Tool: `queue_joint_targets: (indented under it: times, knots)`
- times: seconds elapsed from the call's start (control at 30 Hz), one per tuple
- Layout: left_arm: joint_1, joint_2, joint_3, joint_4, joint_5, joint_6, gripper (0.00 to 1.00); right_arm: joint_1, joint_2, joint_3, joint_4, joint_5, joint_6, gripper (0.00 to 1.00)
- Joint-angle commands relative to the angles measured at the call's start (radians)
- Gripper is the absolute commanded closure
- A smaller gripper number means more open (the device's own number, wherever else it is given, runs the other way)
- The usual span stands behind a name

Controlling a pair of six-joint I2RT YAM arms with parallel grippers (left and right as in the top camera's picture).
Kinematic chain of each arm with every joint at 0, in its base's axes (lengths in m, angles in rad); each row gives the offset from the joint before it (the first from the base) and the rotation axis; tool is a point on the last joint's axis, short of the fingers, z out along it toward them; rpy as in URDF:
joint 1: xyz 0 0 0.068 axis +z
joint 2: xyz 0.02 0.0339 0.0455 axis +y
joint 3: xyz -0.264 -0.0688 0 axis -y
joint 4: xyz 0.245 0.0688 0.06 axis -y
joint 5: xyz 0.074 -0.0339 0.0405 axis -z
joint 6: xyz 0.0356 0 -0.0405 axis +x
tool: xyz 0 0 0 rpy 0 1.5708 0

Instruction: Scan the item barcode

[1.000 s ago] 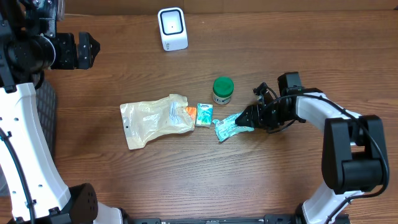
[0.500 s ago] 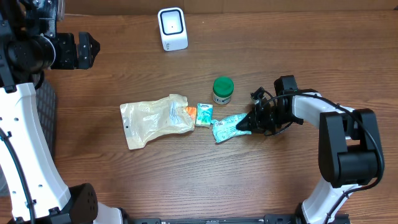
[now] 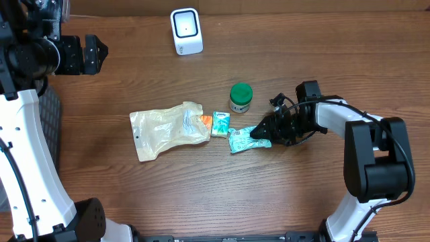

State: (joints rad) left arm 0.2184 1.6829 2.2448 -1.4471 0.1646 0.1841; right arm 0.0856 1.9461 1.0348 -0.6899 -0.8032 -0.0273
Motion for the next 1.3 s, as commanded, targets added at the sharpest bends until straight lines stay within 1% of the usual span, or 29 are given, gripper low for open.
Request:
queue_joint_targets:
  times: [0.0, 0.03, 0.1, 0.17, 0.3, 0.47, 0.53, 0.57, 0.63, 0.73, 0.93, 1.17, 1.27]
  knots:
    - [0.002, -0.007, 0.000, 0.001, 0.012, 0.014, 0.00, -0.009, 0.013, 0.029, 0.008, 0.061, -0.006, 0.49]
    - [0.002, -0.007, 0.000, 0.002, 0.012, 0.014, 0.01, -0.013, 0.013, 0.033, 0.008, 0.061, -0.006, 0.48]
    - [0.002, -0.007, 0.000, 0.001, 0.012, 0.014, 0.00, -0.024, 0.013, 0.045, 0.009, 0.061, -0.005, 0.43]
    - [0.002, -0.007, 0.000, 0.001, 0.012, 0.014, 0.00, -0.028, 0.013, 0.047, 0.016, 0.061, -0.002, 0.42]
    - [0.002, -0.007, 0.000, 0.002, 0.012, 0.014, 0.00, -0.024, 0.019, 0.044, 0.014, 0.060, -0.003, 0.42]
    - [0.002, -0.007, 0.000, 0.001, 0.012, 0.014, 0.00, 0.022, 0.067, 0.043, 0.011, 0.038, -0.003, 0.44]
    - [0.002, -0.007, 0.000, 0.001, 0.012, 0.014, 0.01, 0.028, 0.075, 0.043, -0.008, 0.037, -0.002, 0.49]
    - [0.002, -0.007, 0.000, 0.002, 0.012, 0.014, 0.00, 0.028, 0.075, 0.043, -0.025, 0.038, -0.002, 0.54]
    - [0.002, -0.007, 0.000, 0.001, 0.012, 0.014, 0.00, 0.026, 0.075, 0.043, -0.041, 0.038, -0.002, 0.60]
    - [0.002, -0.007, 0.000, 0.001, 0.012, 0.014, 0.00, 0.026, 0.075, 0.037, -0.042, 0.039, -0.002, 0.68]
    - [0.002, -0.007, 0.000, 0.002, 0.012, 0.014, 0.00, 0.026, 0.075, 0.037, -0.041, 0.038, -0.002, 0.95]
    - [0.002, -0.007, 0.000, 0.002, 0.012, 0.014, 0.00, 0.025, 0.065, 0.041, -0.064, 0.033, -0.003, 0.96]
    - [0.002, -0.007, 0.000, 0.002, 0.012, 0.014, 0.01, 0.025, 0.032, 0.045, -0.097, 0.011, -0.003, 0.96]
